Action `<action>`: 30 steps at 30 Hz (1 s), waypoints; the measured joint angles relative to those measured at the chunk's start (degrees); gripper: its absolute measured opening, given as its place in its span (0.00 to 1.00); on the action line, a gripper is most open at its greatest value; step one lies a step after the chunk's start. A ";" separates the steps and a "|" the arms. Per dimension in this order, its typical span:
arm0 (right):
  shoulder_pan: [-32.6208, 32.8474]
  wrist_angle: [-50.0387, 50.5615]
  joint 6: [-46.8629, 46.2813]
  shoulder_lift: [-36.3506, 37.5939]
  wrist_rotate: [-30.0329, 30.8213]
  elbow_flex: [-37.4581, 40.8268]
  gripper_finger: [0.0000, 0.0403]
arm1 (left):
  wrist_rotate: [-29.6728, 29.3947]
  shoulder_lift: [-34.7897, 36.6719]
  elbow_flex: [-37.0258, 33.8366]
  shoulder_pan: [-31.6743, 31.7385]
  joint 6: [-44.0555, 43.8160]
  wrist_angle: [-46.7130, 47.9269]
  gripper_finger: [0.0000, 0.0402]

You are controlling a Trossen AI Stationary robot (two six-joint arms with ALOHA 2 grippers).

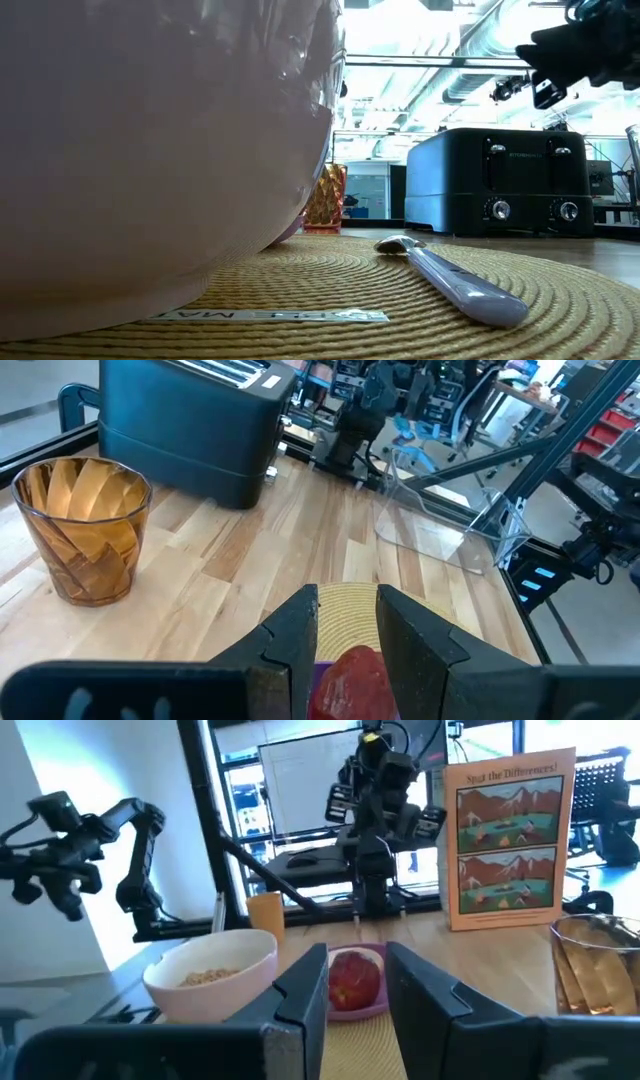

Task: Arrange a breakfast setting
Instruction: Return to Home Position

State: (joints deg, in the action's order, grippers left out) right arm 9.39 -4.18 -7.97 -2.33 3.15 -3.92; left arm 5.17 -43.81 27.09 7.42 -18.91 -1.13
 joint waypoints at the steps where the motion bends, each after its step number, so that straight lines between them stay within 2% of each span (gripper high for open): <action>1: 0.00 1.54 0.25 1.52 -0.20 0.02 0.21 | 0.00 0.00 0.00 -0.02 -0.01 0.00 0.24; 12: 0.00 5.27 1.15 2.07 -0.41 0.03 0.21 | 0.00 0.02 -0.02 0.00 0.01 0.00 0.24; 30: 0.00 4.74 -0.86 2.05 -0.95 2.64 0.21 | 0.00 0.02 -0.02 -0.01 -0.01 0.00 0.24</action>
State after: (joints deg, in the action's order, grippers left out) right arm 9.39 0.56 -8.83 -0.27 2.21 -1.28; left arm 5.17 -43.79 27.07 7.41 -18.92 -1.13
